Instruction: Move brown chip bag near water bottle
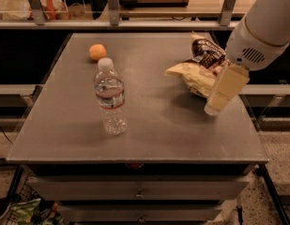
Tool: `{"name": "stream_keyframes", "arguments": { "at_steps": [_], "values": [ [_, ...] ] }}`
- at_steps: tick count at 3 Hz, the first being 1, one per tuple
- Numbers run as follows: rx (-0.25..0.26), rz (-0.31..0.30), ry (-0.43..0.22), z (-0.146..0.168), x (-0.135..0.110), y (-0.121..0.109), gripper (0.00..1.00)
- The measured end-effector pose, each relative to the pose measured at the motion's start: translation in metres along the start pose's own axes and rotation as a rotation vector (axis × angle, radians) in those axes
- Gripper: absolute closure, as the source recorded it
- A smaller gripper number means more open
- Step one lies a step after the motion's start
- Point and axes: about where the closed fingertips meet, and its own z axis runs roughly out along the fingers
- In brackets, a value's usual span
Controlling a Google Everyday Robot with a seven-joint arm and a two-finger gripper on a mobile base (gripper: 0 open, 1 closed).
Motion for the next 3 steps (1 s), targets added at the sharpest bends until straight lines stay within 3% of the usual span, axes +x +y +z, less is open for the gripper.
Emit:
{"name": "stream_keyframes", "arguments": {
  "at_steps": [1, 3],
  "values": [
    [0.045, 0.082, -0.060, 0.011, -0.003, 0.004, 0.00],
    [0.247, 0.104, -0.216, 0.027, -0.017, -0.024, 0.00]
  ]
}}
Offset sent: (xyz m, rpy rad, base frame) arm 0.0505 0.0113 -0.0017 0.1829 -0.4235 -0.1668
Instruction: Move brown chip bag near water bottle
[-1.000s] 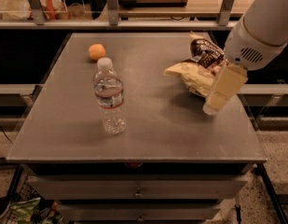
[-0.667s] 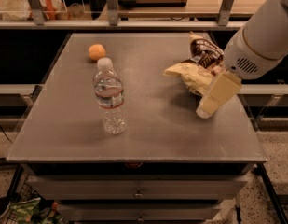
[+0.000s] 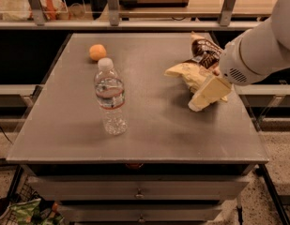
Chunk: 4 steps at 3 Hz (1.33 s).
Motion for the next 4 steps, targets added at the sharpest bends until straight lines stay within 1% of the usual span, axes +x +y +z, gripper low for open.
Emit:
{"name": "stream_keyframes", "arguments": {
  "at_steps": [1, 2, 3, 4],
  "values": [
    [0.066, 0.015, -0.057, 0.015, -0.013, -0.018, 0.00],
    [0.062, 0.074, -0.065, 0.036, -0.012, -0.019, 0.00],
    [0.045, 0.128, -0.045, 0.054, 0.002, -0.013, 0.00],
    [0.044, 0.129, -0.042, 0.063, 0.010, -0.013, 0.18]
  ]
}}
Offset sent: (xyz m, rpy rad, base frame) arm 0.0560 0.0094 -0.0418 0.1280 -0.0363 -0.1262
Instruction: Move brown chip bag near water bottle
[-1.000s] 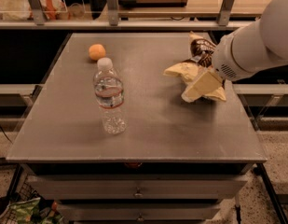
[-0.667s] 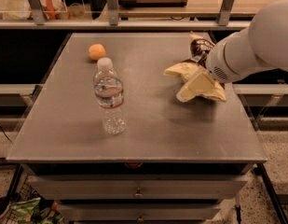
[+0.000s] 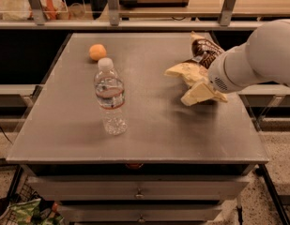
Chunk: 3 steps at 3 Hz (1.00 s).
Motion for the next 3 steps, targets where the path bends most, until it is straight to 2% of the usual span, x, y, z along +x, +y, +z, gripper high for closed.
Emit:
{"name": "stream_keyframes", "arguments": {
  "at_steps": [2, 3],
  "values": [
    [0.009, -0.055, -0.047, -0.006, -0.003, -0.008, 0.65],
    [-0.043, -0.076, -0.082, -0.022, -0.013, 0.003, 0.88]
  ]
}}
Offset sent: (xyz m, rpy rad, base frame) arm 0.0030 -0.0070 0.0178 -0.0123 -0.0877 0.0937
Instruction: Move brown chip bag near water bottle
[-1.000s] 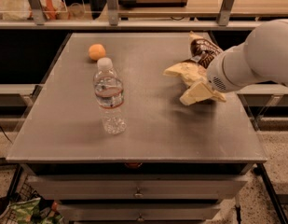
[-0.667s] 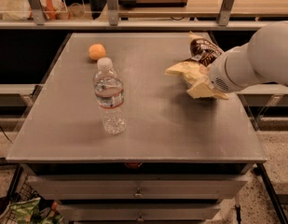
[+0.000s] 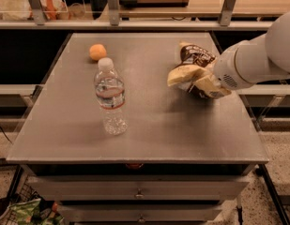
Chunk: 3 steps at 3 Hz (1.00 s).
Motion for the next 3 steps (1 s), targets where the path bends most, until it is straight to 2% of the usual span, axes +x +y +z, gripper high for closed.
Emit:
{"name": "stream_keyframes", "arguments": {
  "at_steps": [1, 3],
  "values": [
    [-0.113, -0.018, -0.039, -0.025, -0.021, 0.036, 1.00],
    [-0.328, -0.039, -0.140, -0.053, -0.057, 0.108, 1.00]
  ]
}}
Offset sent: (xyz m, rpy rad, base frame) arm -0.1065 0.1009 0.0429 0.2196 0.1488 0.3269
